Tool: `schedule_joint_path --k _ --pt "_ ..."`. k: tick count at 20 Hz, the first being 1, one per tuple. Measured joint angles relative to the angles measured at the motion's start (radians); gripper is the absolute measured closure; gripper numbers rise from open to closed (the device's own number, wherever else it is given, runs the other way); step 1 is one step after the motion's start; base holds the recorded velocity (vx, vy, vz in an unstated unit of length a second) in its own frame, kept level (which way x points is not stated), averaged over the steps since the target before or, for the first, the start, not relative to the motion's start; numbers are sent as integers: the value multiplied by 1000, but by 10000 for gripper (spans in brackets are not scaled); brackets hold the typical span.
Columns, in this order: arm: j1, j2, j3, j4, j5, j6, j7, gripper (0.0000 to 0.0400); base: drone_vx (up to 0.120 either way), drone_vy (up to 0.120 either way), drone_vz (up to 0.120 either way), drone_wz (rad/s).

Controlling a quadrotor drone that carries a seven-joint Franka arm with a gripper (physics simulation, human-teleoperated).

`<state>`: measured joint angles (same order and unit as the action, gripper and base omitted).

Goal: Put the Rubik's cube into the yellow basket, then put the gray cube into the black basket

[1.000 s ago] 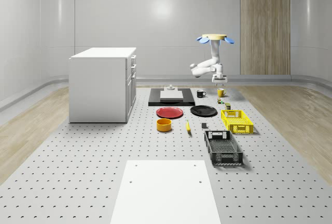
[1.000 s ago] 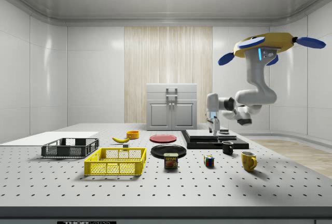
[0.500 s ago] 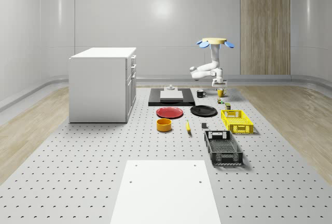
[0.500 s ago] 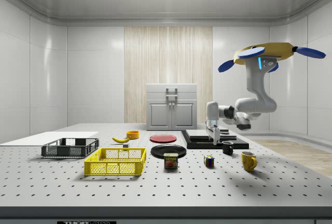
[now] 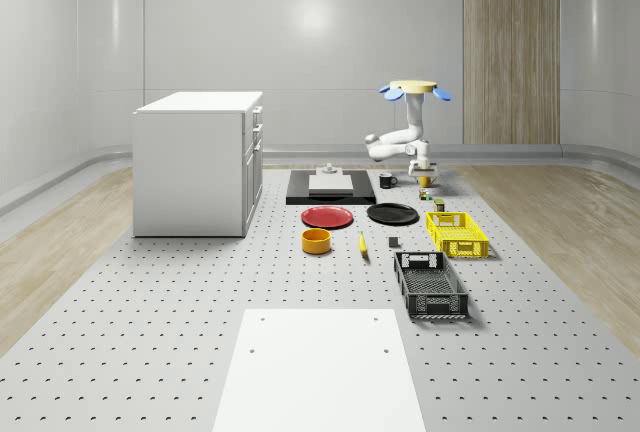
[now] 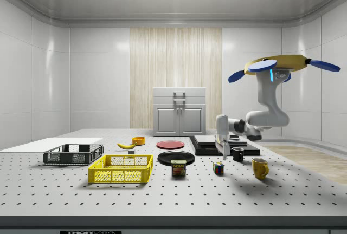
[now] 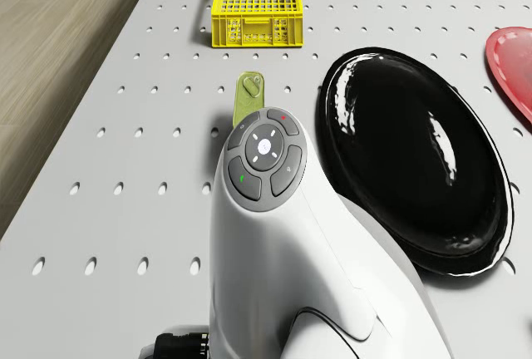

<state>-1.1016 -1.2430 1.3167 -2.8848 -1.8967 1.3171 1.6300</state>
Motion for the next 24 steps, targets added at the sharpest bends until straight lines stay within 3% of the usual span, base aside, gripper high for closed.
schedule_joint_path --k 5,17,24 --pt "-6 -21 4 1 9 20 6 0 0 0 -104 0" --pt "8 -85 -83 22 -60 111 -17 0 0 0 0 0" --pt "-47 -86 -65 72 -50 125 -11 0 0 0 0 0"
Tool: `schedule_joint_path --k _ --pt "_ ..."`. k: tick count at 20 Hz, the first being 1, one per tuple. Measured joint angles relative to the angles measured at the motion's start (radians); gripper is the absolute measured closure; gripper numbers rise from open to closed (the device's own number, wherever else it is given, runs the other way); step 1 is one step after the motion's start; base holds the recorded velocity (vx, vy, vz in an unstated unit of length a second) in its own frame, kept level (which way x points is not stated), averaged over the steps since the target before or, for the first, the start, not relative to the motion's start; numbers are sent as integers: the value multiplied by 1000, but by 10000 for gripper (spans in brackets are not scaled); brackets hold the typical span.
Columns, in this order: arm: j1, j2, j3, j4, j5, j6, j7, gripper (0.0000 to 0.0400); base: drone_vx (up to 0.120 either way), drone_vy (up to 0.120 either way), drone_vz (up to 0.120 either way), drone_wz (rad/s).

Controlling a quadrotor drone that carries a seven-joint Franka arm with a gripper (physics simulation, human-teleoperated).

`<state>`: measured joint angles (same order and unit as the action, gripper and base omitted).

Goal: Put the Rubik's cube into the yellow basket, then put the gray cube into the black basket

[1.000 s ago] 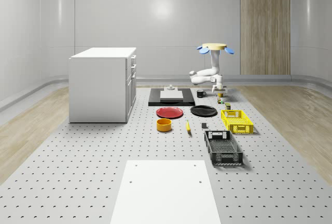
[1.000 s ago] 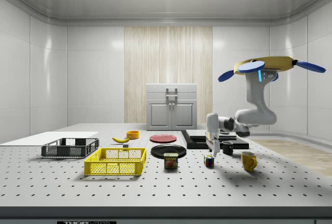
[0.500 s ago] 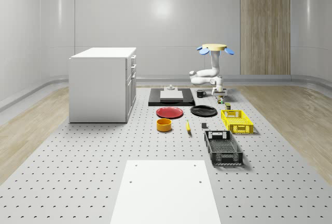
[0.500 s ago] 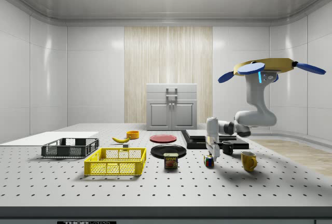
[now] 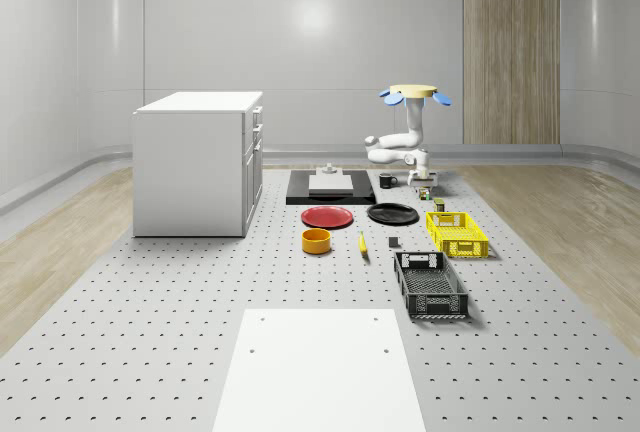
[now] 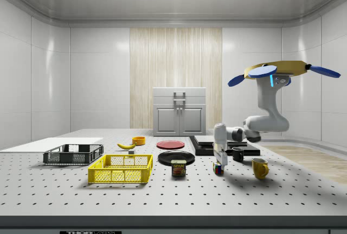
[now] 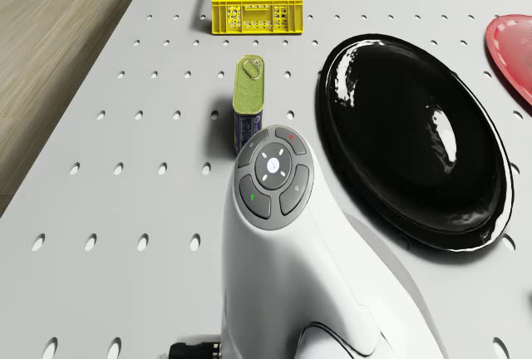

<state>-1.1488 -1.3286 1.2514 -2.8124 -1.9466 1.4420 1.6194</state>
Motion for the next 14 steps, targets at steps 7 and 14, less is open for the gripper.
schedule_joint_path --k 7,14 --pt "-48 -7 20 39 16 15 9 0 0 0 0 0" --pt "-67 -24 27 52 28 33 15 0 0 0 0 0"
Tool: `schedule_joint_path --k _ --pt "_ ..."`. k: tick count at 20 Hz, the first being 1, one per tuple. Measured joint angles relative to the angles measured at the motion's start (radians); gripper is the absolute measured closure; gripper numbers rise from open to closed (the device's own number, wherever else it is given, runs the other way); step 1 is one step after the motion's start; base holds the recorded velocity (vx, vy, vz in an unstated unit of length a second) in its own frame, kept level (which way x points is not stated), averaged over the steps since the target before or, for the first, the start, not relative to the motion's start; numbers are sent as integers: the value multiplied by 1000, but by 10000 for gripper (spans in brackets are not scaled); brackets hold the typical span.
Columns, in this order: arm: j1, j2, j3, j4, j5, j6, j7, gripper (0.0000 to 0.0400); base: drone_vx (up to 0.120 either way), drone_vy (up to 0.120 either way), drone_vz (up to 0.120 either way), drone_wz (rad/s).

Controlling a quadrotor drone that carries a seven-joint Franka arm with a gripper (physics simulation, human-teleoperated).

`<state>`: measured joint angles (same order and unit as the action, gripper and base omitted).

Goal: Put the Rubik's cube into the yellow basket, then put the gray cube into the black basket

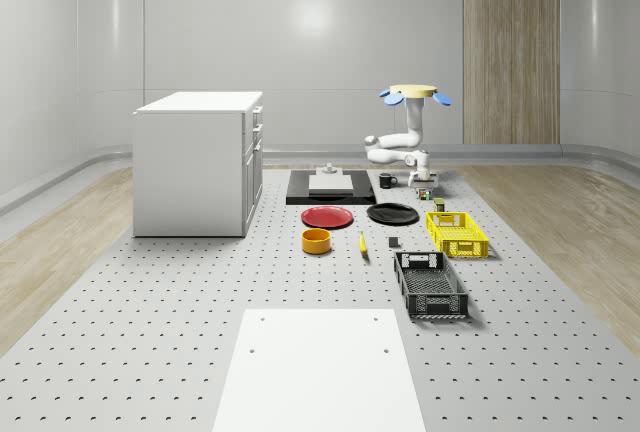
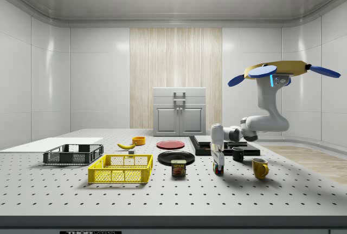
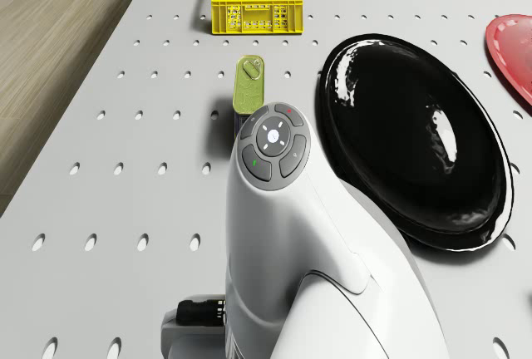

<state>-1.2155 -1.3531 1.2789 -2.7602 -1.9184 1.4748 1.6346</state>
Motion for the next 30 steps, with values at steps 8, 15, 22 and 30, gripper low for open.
schedule_joint_path --k 8,15,22,30 --pt "-12 -21 5 6 12 20 7 60 0 0 0 0" --pt "-19 -39 7 8 20 36 9 66 0 0 0 0" --pt "-23 -55 52 -1 68 33 18 73 0 0 23 0" --pt "-30 -78 113 -9 133 31 29 76 0 0 120 0"
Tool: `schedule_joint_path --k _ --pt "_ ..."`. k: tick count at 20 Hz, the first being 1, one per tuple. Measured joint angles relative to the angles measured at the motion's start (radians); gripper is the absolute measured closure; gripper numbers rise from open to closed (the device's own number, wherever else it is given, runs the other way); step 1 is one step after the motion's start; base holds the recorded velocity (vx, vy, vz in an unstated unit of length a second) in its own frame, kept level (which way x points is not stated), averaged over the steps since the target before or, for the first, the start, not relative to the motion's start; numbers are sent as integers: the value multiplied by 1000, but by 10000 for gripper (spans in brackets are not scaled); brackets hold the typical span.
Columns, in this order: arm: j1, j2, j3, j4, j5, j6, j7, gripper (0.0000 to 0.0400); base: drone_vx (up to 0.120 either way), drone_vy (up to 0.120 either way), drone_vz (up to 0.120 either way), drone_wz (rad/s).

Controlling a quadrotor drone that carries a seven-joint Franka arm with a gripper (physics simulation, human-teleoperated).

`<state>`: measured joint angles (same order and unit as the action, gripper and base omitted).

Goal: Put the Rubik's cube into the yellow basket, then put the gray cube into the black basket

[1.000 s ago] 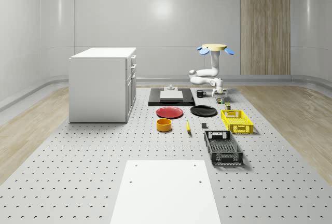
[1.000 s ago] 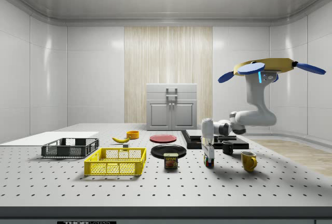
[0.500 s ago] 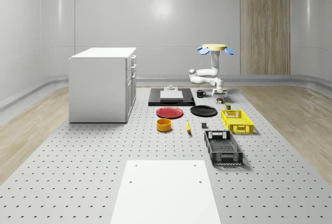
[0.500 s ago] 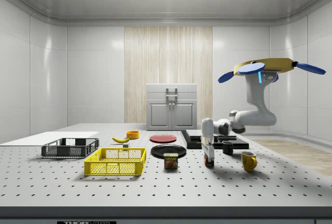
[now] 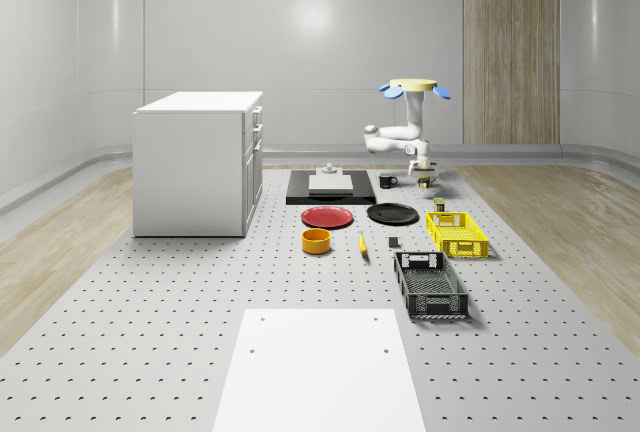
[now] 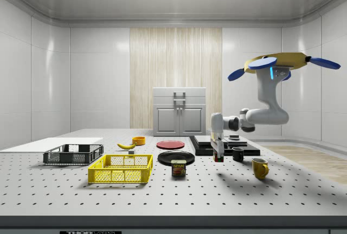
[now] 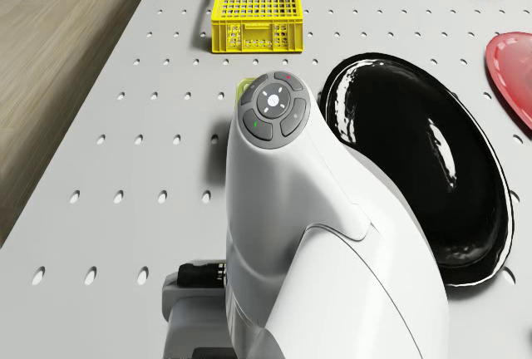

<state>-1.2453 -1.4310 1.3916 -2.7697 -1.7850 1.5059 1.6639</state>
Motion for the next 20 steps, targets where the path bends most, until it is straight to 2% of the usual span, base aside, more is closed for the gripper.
schedule_joint_path --k 2,7,20 --pt "-1 -6 6 0 8 4 2 76 20 0 120 0" --pt "-4 -22 13 -1 21 16 5 77 120 0 112 0" --pt "-11 -60 18 1 39 50 10 77 120 0 0 0"
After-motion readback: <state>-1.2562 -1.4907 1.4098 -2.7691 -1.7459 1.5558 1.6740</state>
